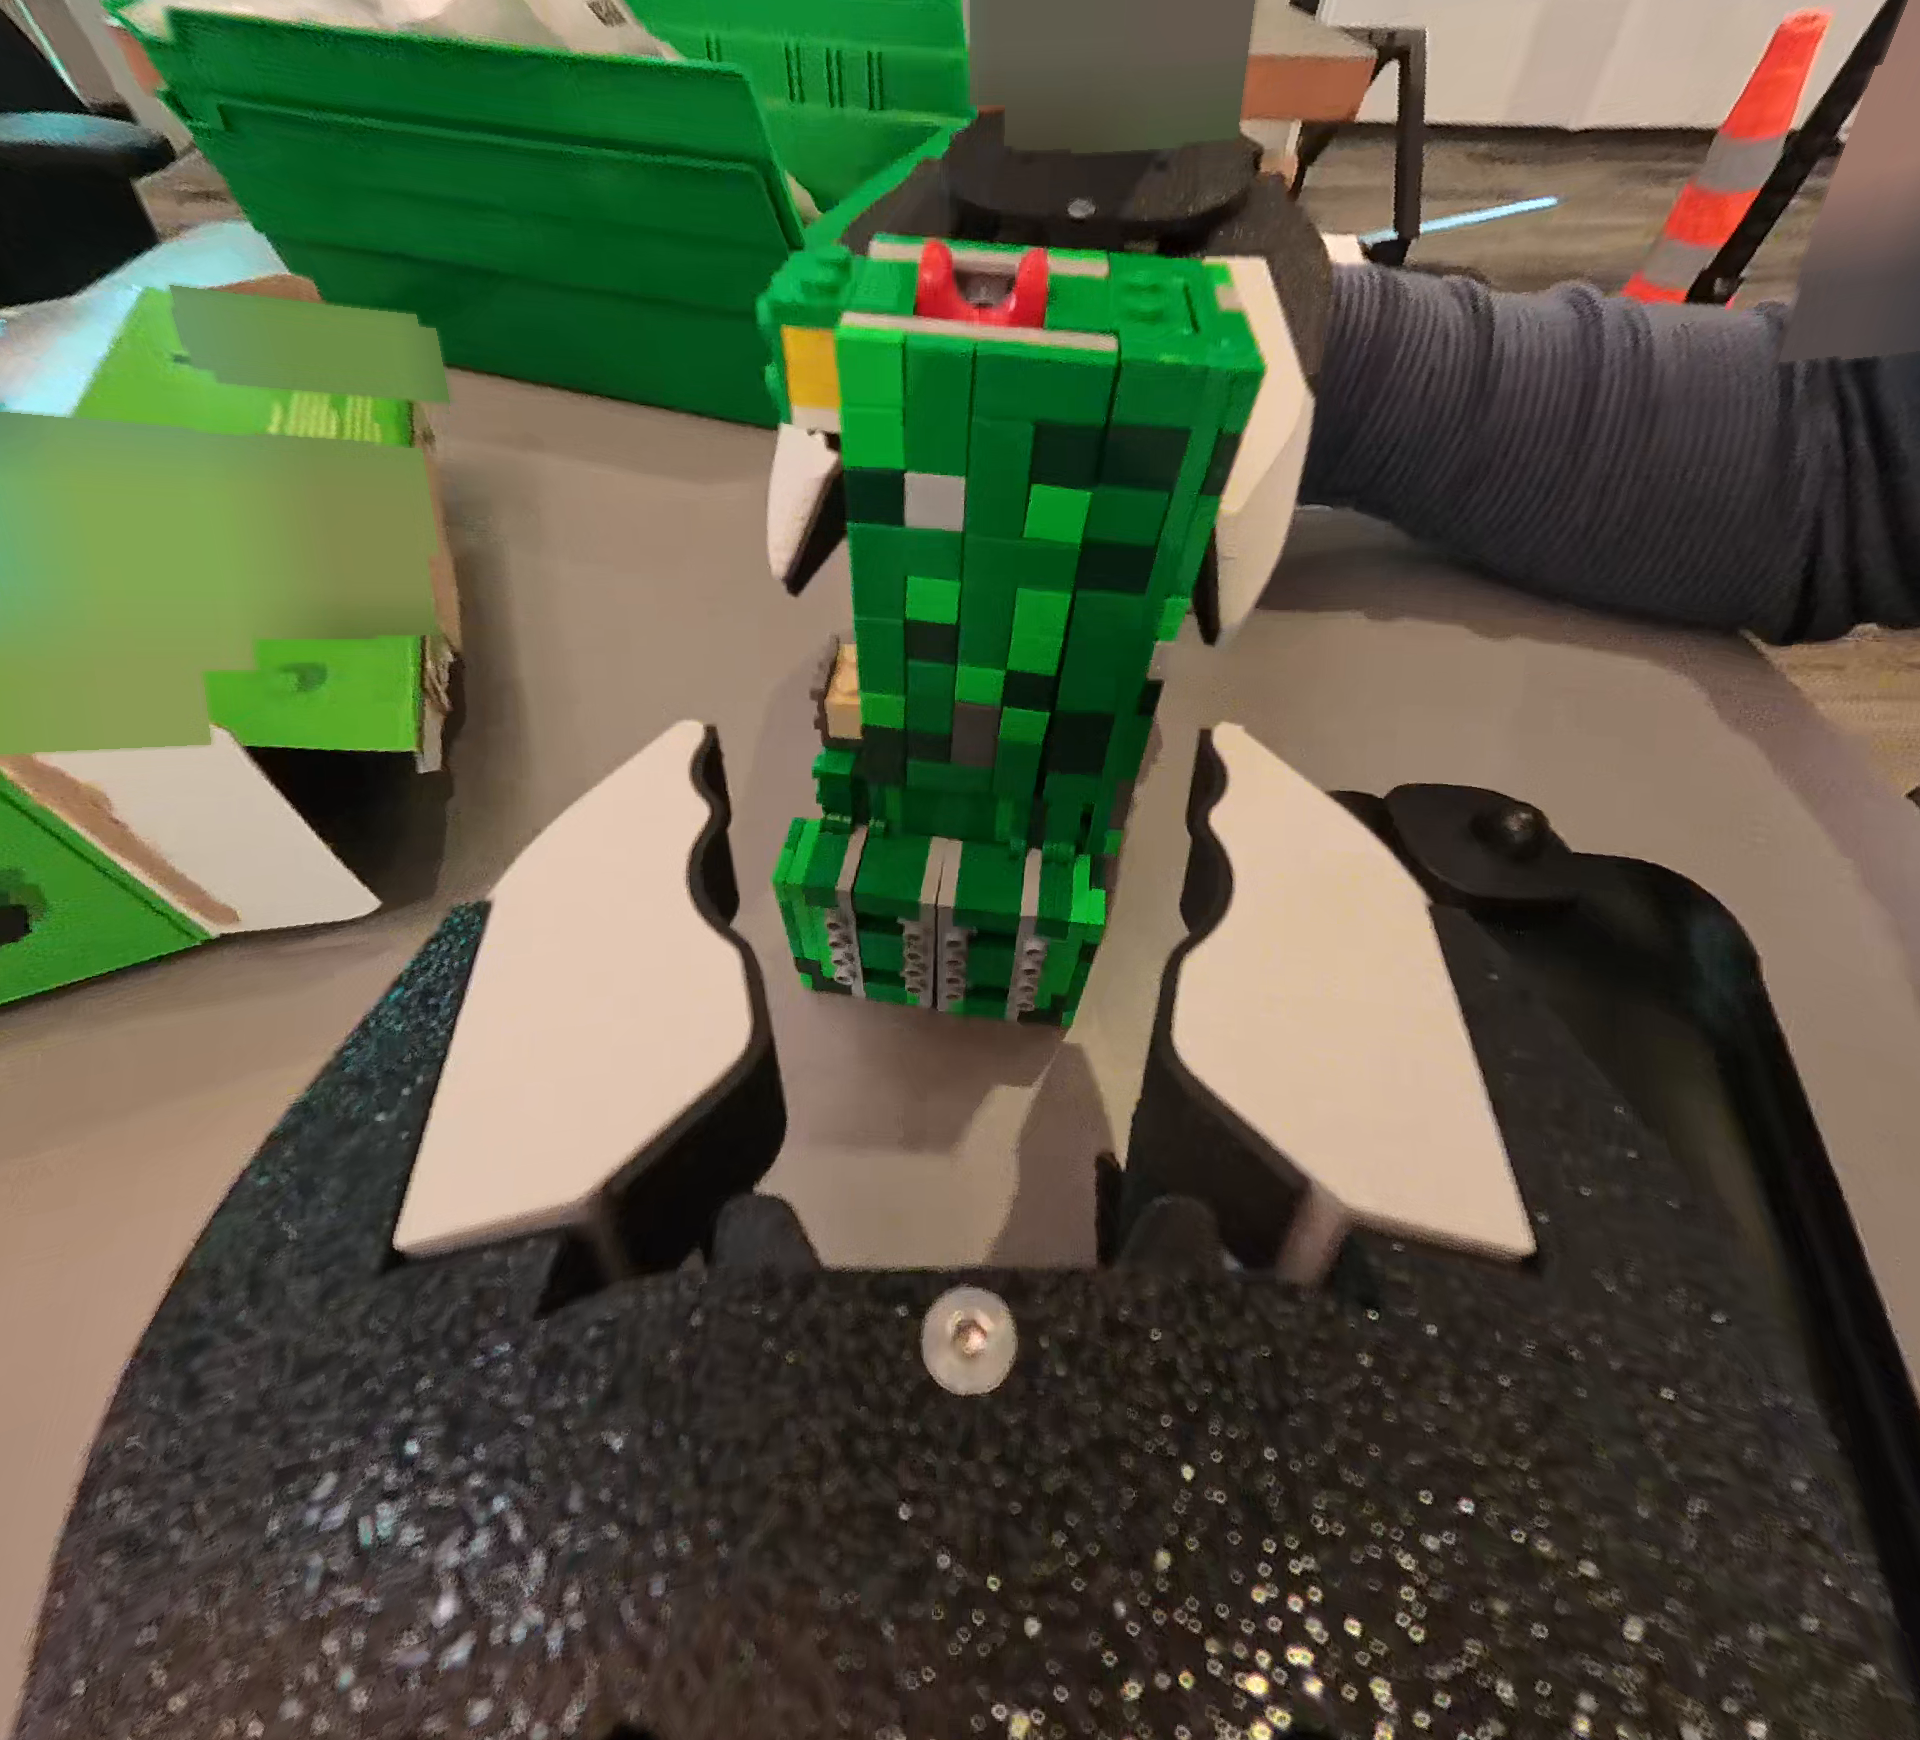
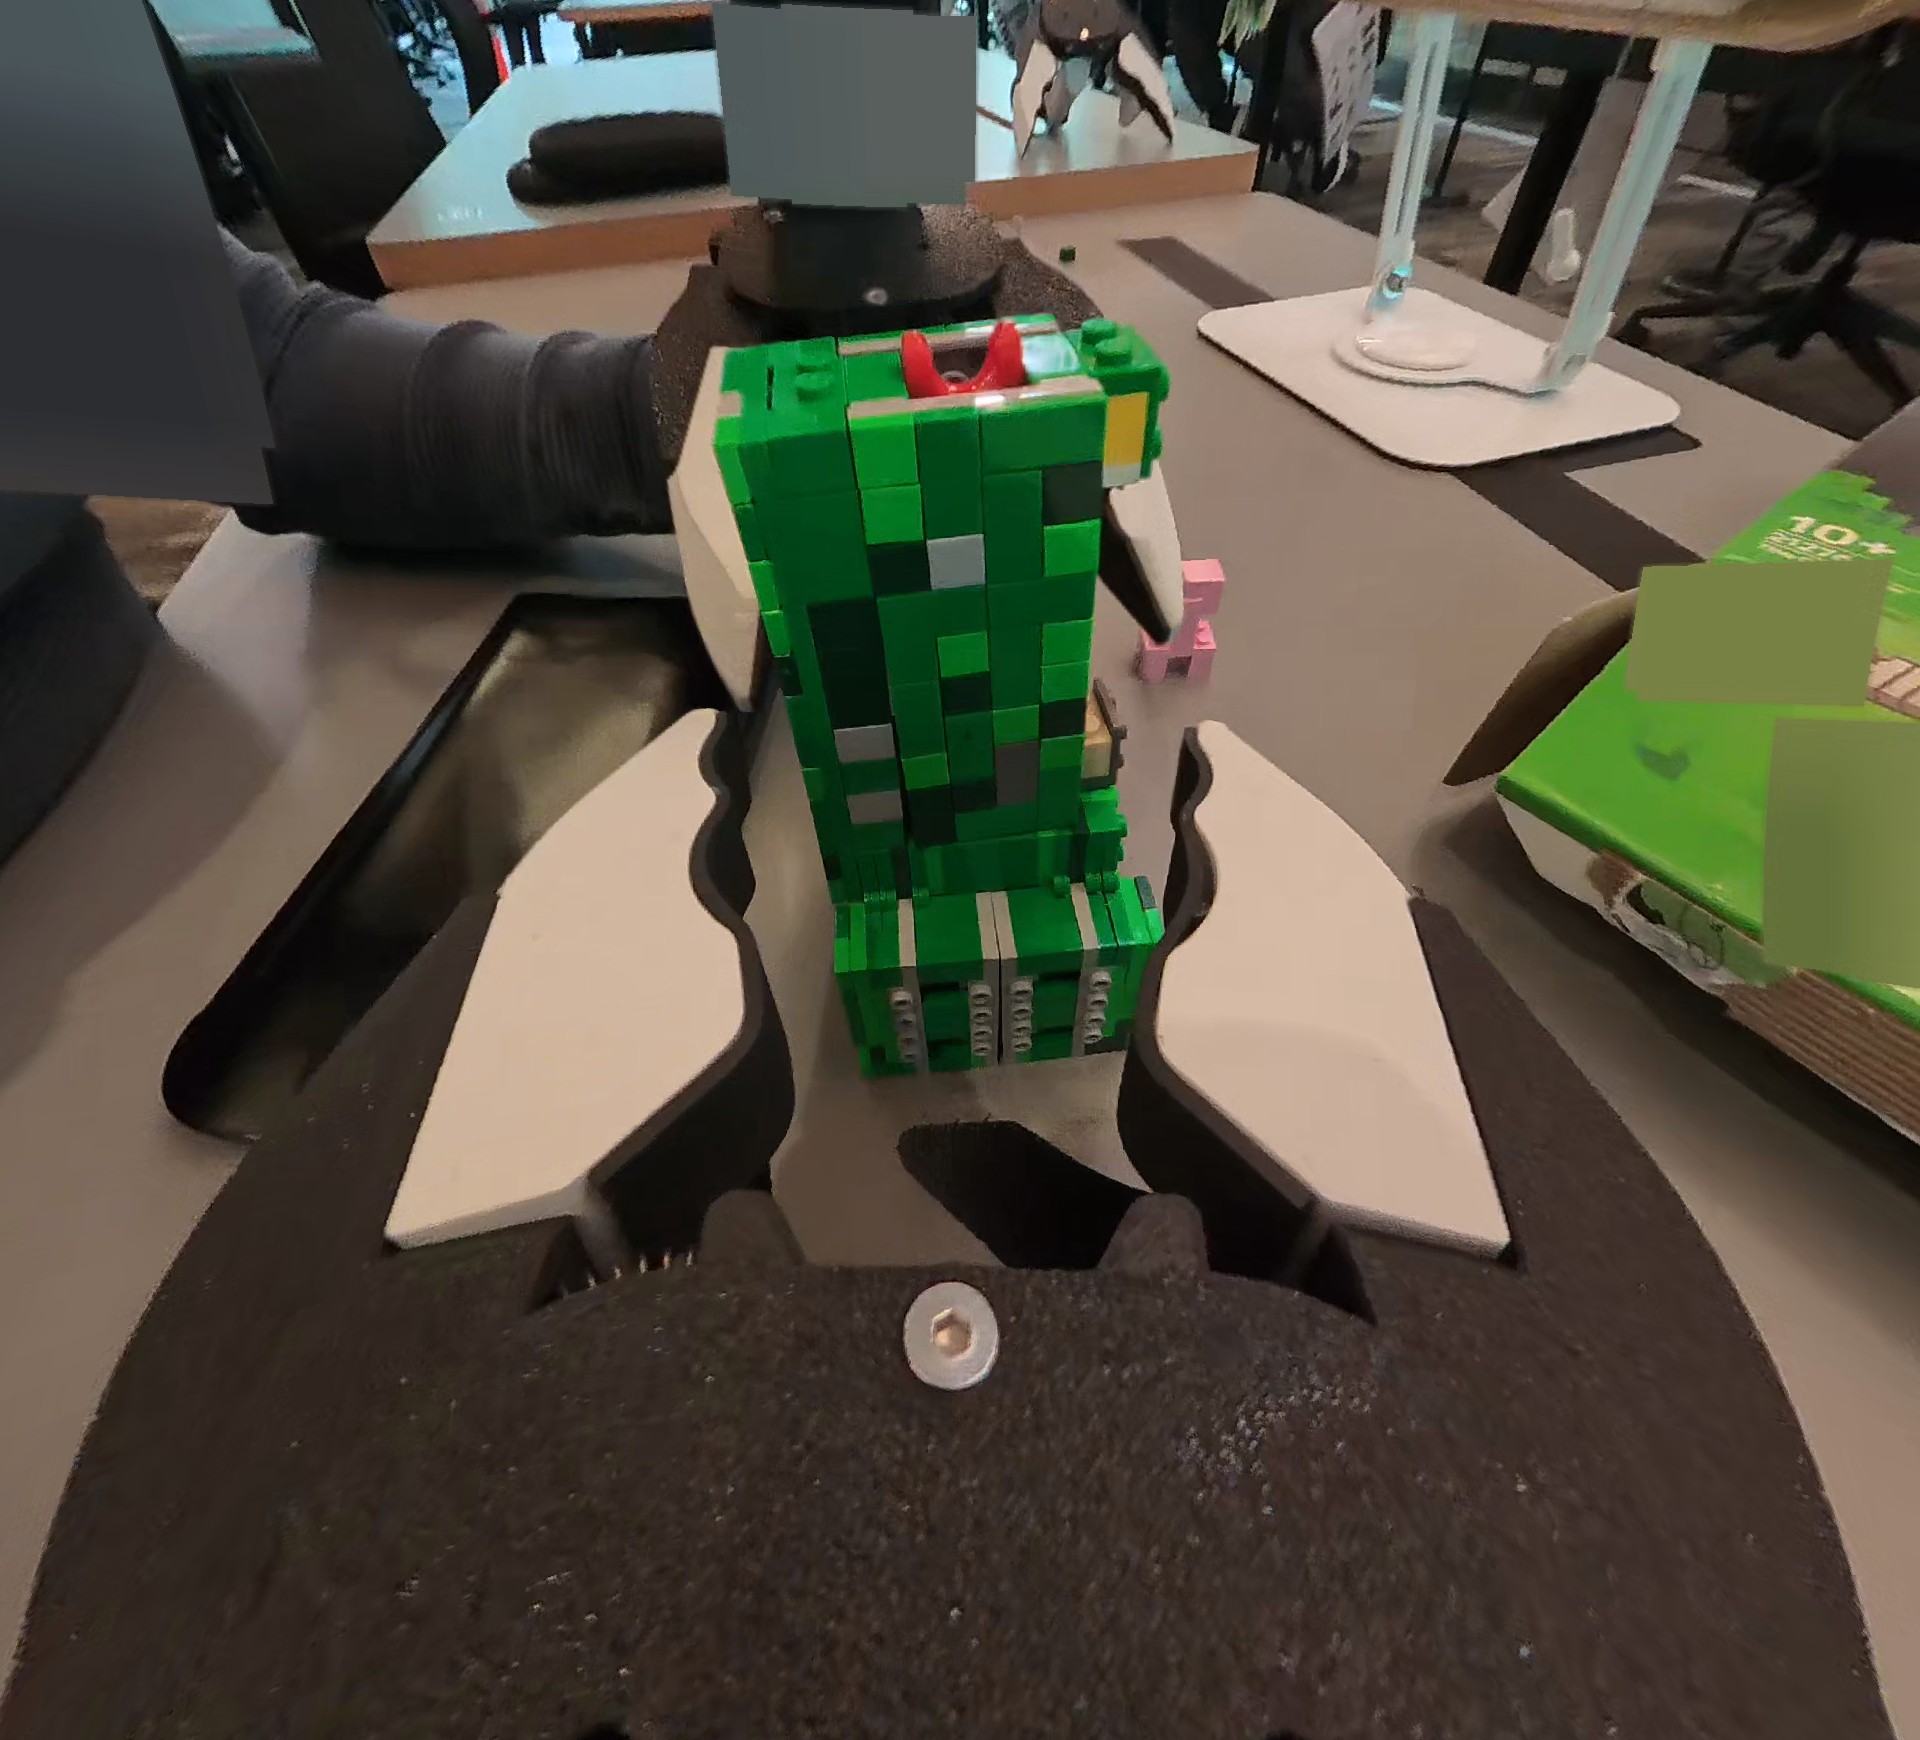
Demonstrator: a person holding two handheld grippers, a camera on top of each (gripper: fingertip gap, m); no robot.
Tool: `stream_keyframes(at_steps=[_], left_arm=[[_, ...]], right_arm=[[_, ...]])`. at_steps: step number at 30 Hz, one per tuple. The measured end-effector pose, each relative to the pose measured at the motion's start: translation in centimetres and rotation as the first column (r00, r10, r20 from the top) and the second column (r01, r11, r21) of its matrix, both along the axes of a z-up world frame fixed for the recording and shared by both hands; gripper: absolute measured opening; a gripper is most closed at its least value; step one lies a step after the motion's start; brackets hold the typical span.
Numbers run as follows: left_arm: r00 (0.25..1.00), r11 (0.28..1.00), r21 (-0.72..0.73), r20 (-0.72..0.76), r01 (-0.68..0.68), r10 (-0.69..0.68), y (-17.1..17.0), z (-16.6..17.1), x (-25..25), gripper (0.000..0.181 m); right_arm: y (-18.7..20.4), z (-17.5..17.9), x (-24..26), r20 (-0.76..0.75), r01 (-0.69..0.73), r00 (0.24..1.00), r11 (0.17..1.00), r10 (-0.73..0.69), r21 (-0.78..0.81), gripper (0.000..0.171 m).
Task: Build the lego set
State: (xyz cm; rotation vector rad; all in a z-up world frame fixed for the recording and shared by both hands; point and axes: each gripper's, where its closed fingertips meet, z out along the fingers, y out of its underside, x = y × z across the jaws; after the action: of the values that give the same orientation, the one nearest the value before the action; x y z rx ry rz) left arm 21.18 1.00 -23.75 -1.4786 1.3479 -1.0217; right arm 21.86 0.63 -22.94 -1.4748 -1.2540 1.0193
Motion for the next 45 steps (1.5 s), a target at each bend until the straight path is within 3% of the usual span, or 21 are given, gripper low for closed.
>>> stream_keyframes(at_steps=[6,9,30,35,45], left_arm=[[0.997,0.999,0.038,-0.079,0.029,-0.026,-0.4,-1.4,0.9,0.076],[0.997,0.999,0.043,-0.072,0.027,-0.023,-0.4,-1.4,1.0,0.065],[0.999,0.998,0.048,-0.046,0.029,-0.027,-0.3,-1.5,0.9,0.063],[0.996,0.999,0.019,-0.069,0.051,-0.049,-0.7,-1.5,0.6,0.071],[0.997,0.999,0.026,-0.066,0.047,-0.045,-0.4,-1.5,0.0,0.062]], right_arm=[[0.2,-1.6,-0.5,0.129,-0.033,0.991,0.999,0.032,0.001,0.077],[0.1,-1.9,-0.5,0.15,-0.043,0.988,0.999,0.041,0.011,0.062],[0.1,-1.9,-0.4,0.158,-0.029,0.987,0.999,0.024,0.032,0.06],[0.1,-1.9,-0.4,0.156,-0.036,0.987,0.999,0.031,0.029,0.06],[-0.1,-1.9,-0.4,0.152,-0.047,0.987,0.999,0.042,0.025,0.052]])
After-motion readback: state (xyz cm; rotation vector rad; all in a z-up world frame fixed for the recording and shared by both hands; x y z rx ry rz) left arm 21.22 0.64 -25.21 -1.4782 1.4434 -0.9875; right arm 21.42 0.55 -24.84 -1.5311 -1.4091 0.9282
